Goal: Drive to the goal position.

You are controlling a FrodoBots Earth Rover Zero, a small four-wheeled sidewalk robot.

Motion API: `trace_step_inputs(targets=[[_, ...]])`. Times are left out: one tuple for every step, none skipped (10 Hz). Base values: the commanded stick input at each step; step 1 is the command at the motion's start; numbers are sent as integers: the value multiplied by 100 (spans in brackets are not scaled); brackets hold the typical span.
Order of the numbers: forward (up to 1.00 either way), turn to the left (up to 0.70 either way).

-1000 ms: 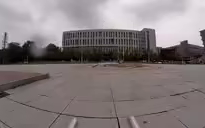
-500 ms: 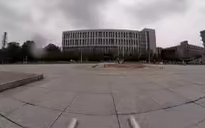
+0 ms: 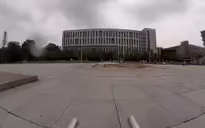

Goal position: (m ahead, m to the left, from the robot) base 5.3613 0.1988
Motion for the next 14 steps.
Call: trace_step_inputs(targets=[[85, 14], [85, 1], [85, 0], [85, 0], [85, 0], [85, 0], [85, 0], [85, 0], [85, 0], [85, 0], [85, 0], [85, 0], [85, 0], [85, 0]])
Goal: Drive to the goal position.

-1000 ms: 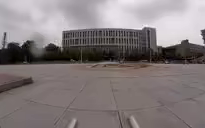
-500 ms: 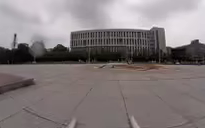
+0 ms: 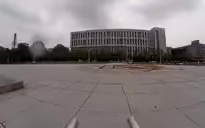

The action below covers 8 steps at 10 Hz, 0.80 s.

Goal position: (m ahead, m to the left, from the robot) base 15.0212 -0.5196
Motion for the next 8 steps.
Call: trace_step_inputs(targets=[[85, 0], [85, 0], [85, 0], [85, 0], [85, 9], [85, 28], [85, 34], [85, 0]])
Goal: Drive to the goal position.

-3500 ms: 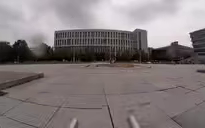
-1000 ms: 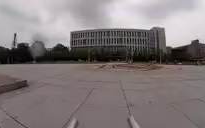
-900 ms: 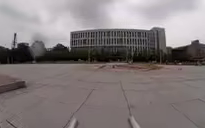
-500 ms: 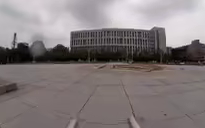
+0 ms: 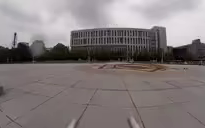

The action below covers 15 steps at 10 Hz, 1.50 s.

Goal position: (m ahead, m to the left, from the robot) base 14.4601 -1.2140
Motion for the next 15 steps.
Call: trace_step_inputs(targets=[[85, 0], [85, 0], [85, 25], [85, 33], [85, 4], [85, 0], [85, 0], [85, 0], [85, 0], [85, 0], [85, 0], [85, 0], [85, 0], [85, 0], [85, 0]])
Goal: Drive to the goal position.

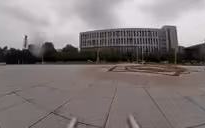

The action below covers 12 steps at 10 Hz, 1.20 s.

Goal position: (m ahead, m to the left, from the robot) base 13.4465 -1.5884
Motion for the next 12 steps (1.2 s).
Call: trace_step_inputs(targets=[[85, 0], [85, 0], [85, 0], [85, 0], [85, 0], [85, 0], [85, 0], [85, 0], [85, 0], [85, 0], [85, 0], [85, 0]])
